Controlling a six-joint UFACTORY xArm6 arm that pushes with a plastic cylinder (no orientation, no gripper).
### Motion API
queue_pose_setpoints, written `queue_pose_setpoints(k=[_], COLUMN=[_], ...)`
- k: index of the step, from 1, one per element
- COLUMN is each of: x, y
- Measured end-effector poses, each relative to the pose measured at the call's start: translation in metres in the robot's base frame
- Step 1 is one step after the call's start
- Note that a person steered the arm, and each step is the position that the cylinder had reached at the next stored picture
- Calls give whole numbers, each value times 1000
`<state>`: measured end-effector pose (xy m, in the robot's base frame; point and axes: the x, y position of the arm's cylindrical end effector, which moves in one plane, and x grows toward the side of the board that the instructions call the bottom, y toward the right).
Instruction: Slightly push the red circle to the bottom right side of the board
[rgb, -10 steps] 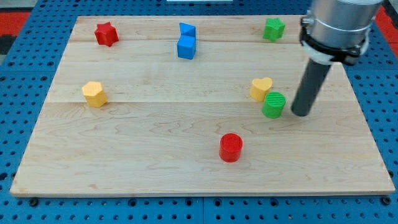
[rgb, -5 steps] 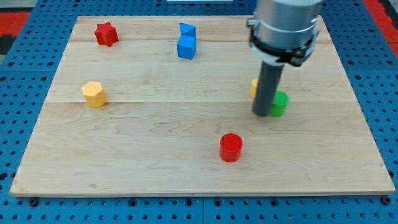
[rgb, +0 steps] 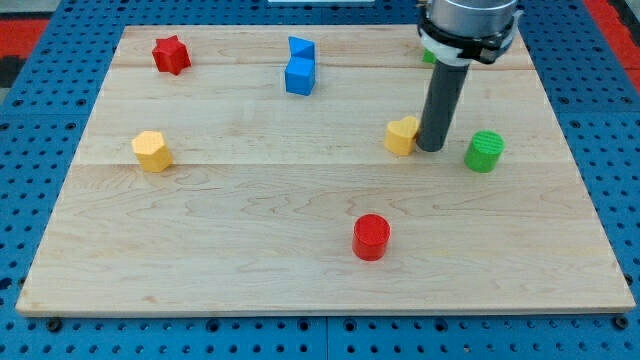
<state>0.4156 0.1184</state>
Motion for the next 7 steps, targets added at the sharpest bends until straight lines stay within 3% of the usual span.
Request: queue_pose_setpoints(k=[3,5,6,7], x=[-2,76,90,97], y=[-24,-71,-145,-172])
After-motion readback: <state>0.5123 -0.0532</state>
